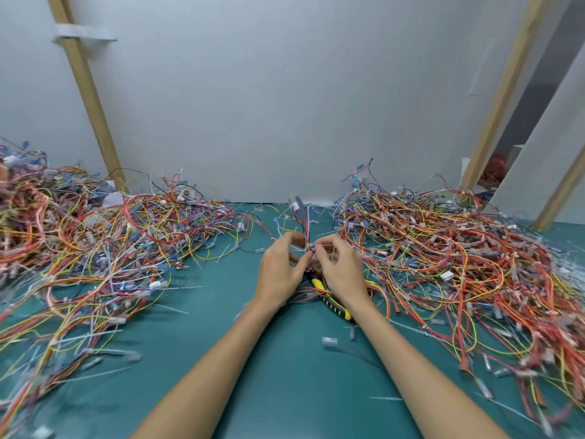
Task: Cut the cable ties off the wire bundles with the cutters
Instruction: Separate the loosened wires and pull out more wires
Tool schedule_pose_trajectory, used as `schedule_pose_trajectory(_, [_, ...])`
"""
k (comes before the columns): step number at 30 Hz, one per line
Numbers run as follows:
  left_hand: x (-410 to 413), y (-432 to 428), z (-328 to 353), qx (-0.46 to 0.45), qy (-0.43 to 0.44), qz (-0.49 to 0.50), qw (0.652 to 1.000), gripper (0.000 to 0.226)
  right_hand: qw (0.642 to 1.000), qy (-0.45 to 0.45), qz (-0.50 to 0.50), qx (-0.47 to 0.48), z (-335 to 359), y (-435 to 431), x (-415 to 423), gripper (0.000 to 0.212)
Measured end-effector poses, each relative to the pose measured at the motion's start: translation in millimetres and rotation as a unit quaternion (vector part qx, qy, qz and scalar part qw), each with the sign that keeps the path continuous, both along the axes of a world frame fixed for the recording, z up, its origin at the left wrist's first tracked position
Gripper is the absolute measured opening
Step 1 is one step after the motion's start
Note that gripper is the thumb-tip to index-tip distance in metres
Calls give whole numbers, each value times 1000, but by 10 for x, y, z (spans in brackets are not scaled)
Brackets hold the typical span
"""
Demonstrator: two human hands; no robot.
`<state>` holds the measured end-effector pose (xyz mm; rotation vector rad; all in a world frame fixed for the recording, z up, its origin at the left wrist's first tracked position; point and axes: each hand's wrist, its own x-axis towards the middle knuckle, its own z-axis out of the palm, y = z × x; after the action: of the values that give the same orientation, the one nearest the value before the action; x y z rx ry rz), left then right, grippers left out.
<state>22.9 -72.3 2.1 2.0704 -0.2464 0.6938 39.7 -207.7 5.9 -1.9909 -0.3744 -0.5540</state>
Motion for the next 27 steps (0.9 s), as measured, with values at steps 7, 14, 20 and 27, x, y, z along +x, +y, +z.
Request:
schedule_pose_trajectory(7, [52,-1,-32,-27,11,13,999,25,1000,-5,21,-6,-10,-44,49,7])
schedule_pose_trajectory(14, [64,3,-53,1,15,-17,1000,22,1000,12,13,-3,-48,-65,74,6])
schedule_pose_trajectory(20, [91,33,-54,-19,13,-27,999,19,999,29,24,11,-55,-71,79,5])
schedule_pose_trajectory(27, [106,35,-56,-12,2,-34,999,20,999,40,15,27,-62,-47,92,4])
